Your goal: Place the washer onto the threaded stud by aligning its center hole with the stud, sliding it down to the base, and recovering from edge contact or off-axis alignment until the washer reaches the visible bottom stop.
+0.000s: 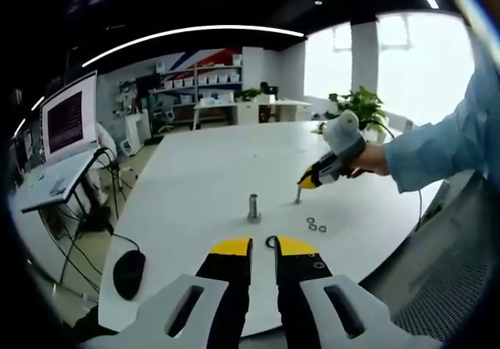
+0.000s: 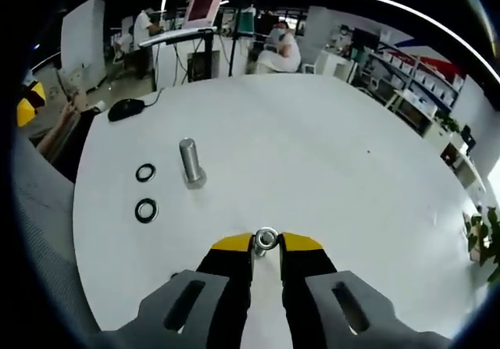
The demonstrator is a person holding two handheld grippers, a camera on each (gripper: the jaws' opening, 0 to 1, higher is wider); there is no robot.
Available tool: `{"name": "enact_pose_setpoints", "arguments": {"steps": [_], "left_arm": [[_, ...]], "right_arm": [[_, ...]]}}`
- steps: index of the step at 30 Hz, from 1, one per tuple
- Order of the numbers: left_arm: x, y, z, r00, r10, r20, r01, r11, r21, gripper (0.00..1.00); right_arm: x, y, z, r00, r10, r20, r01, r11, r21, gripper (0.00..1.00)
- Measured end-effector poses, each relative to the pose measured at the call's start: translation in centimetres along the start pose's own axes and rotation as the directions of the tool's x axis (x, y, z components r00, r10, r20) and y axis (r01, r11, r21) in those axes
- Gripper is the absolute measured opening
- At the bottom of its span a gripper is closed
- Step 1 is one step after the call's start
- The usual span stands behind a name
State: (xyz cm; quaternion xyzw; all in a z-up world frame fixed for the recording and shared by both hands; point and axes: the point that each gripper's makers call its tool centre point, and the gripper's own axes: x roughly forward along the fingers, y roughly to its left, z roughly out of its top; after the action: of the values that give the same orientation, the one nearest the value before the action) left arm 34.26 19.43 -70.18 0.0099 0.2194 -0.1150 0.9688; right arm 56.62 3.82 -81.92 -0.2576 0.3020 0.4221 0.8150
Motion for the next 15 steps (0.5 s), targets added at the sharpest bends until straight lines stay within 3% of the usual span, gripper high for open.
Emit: {"name": "enact_pose_setpoints", "arguments": {"steps": [6,15], "left_arm": [[0.0,0.0,0.0,1.000,0.000,-0.002,0.000,1.000,-0.001,0.09],[0.0,0.0,-0.1,1.000,0.000,-0.005,0.000,1.000,-0.001,0.09]], "right_arm": [[0.2,0.0,-0.4,1.000,0.006,-0.008,-0.007,0.999,-0.034,0.16],[-0.2,0.2,-1.0,1.000,0.005,0.000,-0.005,1.000,0.011,0.18]]}}
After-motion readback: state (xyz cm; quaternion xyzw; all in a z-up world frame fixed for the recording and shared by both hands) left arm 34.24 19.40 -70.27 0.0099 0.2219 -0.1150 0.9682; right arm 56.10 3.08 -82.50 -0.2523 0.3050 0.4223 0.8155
